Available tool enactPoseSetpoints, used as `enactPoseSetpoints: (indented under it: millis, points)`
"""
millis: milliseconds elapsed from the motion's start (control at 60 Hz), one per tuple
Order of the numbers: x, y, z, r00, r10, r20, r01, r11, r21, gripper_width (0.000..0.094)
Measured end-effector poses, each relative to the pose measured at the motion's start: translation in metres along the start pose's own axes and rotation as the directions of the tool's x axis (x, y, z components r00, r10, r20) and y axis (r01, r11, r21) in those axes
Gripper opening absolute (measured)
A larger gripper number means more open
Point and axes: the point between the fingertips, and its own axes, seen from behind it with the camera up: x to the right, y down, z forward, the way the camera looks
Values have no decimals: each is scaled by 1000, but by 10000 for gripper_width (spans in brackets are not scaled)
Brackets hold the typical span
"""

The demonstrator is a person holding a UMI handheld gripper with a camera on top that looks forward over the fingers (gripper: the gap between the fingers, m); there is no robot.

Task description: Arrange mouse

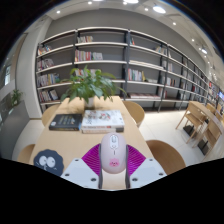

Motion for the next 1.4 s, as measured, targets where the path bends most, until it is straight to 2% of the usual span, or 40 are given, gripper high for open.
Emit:
enactPoseSetpoints:
  millis: [83, 183, 250, 300, 317, 367, 450, 533, 683, 700, 733, 883, 900, 917, 950, 1017, 1233, 1400]
  points:
    - [-80, -54, -9, 998, -4, 67, -2, 996, 90, 305]
    - [-181, -71, -6, 989, -39, 144, 20, 992, 127, 303]
    - [-239, -42, 12, 981, -58, 186, 43, 996, 84, 304]
    - [-275, -10, 30, 976, -58, 209, 54, 998, 25, 304]
    - [-286, 14, 36, 975, -61, 211, 60, 998, 10, 304]
    - [-304, 36, 45, 975, -63, 214, 78, 995, -62, 305]
    - [-325, 100, 69, 973, -79, 219, 112, 983, -143, 305]
    - [-337, 134, 62, 970, -84, 228, 133, 969, -209, 304]
    - [-341, 177, 77, 976, -47, 215, 106, 956, -272, 314]
    - [-340, 176, 76, 976, -42, 214, 104, 952, -287, 376]
    - [-341, 175, 78, 977, -41, 210, 96, 962, -256, 361]
    - [-341, 177, 78, 978, -63, 201, 115, 959, -260, 481]
    - [-341, 179, 77, 978, -58, 201, 112, 956, -273, 512]
    - [-340, 180, 76, 979, -49, 200, 106, 953, -285, 605]
    - [-339, 177, 72, 981, -27, 191, 84, 952, -296, 725]
    - [-336, 159, 61, 982, 9, 190, 45, 960, -276, 875]
    - [-302, 65, -10, 982, 6, 191, 27, 985, -169, 865]
    - [-256, 30, -76, 985, 19, 172, 2, 993, -120, 859]
